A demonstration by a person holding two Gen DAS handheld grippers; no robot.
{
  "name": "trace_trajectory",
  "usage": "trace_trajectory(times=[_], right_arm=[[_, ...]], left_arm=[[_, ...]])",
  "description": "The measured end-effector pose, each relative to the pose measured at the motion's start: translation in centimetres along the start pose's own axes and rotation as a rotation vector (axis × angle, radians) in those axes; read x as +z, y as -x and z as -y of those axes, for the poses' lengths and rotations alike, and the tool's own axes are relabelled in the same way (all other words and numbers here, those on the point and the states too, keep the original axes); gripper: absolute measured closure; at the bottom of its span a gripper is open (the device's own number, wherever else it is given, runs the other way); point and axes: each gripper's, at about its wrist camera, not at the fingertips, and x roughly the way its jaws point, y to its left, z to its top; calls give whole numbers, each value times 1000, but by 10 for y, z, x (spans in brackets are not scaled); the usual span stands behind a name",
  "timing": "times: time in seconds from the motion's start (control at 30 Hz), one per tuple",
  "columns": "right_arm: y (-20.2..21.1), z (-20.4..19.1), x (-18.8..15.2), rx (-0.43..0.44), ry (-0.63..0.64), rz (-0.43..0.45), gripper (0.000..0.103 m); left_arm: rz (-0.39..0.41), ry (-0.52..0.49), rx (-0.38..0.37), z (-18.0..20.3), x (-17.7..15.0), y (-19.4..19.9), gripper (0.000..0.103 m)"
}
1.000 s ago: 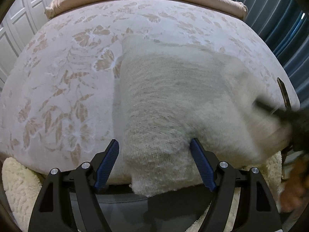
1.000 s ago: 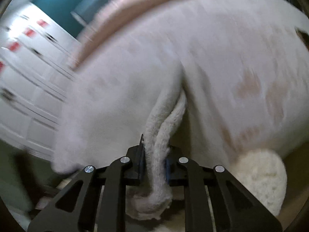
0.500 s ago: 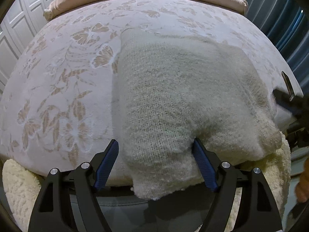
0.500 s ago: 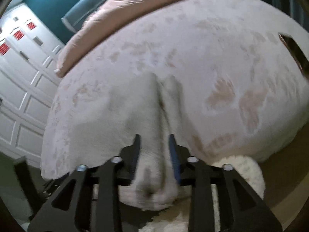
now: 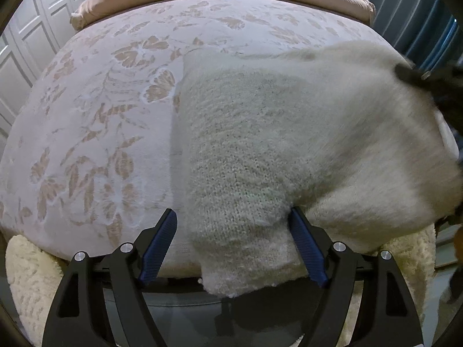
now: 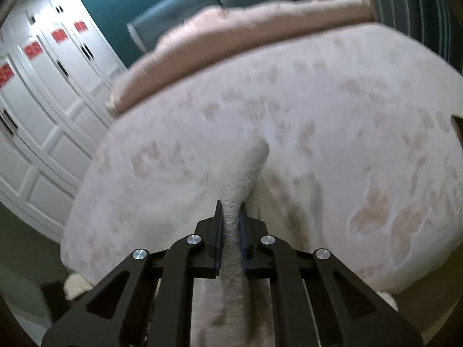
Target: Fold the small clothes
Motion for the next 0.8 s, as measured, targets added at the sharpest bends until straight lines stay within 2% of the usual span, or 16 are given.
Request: trace_trajectory(times=[0.03,0.07,0.1,0.17,0.33,0.43,0.6,0.8], right_arm=[[-1,3,-1,-7,-1,1,95],[-13,9,-6,-54,12,-31,95],[-35,18,-14,-125,34,-98,94],[-72,39,-32,-180,-2,-230,94],[-29,43,-27,-77,-146,-134,87],[-4,49,-35,-60,-162,-122,74],[5,64,-56,-70,-189,-173,73],[-4,77,-45,-66,-243,-137,73]], left_arm=[[5,-1,1,1,0,0,25],[2,-8,10,2,0,-1,25],[-1,-10,11,3,0,-2,24],[-10,-9,2,4,-1,-5,24],[1,-24,25,5,-2,-4,22],[-11,14,6,1,-2,-4,21],[7,44,-14,-2,-3,1,21],[67,92,-12,-13,-2,15,22]])
